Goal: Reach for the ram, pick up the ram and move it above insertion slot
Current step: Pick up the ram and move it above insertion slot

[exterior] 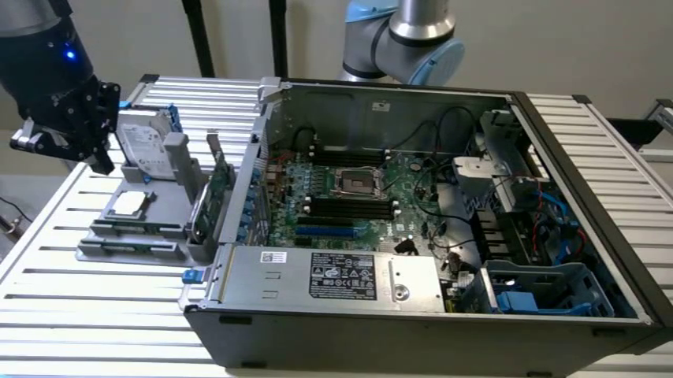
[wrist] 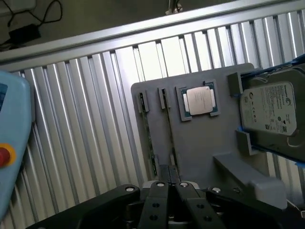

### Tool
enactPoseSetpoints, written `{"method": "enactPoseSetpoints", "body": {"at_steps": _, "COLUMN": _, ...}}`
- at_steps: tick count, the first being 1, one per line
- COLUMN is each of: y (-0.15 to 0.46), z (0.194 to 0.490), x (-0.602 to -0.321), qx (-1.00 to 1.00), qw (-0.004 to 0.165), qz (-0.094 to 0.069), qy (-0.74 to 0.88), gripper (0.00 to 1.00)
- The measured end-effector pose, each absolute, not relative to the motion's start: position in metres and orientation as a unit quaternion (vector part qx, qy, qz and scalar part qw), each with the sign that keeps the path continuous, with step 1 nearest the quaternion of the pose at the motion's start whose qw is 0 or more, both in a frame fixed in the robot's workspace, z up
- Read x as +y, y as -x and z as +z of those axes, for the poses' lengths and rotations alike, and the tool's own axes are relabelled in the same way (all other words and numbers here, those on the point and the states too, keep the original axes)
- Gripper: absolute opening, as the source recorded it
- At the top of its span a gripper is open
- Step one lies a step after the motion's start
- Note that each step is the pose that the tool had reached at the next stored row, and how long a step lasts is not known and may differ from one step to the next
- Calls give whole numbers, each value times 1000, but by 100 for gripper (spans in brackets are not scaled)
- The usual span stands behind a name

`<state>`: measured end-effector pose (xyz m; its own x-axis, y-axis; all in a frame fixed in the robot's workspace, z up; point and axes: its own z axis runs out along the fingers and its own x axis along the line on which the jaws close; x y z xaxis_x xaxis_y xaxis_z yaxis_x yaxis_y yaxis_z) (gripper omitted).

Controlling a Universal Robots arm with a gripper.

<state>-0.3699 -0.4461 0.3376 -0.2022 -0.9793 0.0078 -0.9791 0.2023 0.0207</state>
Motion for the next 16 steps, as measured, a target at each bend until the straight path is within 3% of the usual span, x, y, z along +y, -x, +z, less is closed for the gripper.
{"method": "enactPoseSetpoints", "body": {"at_steps": 7, "y": 374, "z": 337, "x": -446, "qx": -768, "qw": 10, "qz": -5, "qy": -640, "gripper": 12}}
{"method": "enactPoseSetpoints", "body": {"at_steps": 9, "y": 375, "z": 337, "x": -446, "qx": -768, "qw": 9, "qz": -5, "qy": -640, "gripper": 18}}
{"method": "enactPoseSetpoints", "body": {"at_steps": 10, "y": 375, "z": 337, "x": -446, "qx": -768, "qw": 9, "qz": -5, "qy": -640, "gripper": 30}}
{"method": "enactPoseSetpoints", "body": {"at_steps": 12, "y": 375, "z": 336, "x": -446, "qx": -768, "qw": 10, "qz": -5, "qy": -640, "gripper": 30}}
{"method": "enactPoseSetpoints", "body": {"at_steps": 13, "y": 376, "z": 334, "x": -446, "qx": -768, "qw": 10, "qz": -5, "qy": -640, "gripper": 36}}
{"method": "enactPoseSetpoints", "body": {"at_steps": 16, "y": 377, "z": 328, "x": -446, "qx": -768, "qw": 10, "qz": -5, "qy": -640, "gripper": 36}}
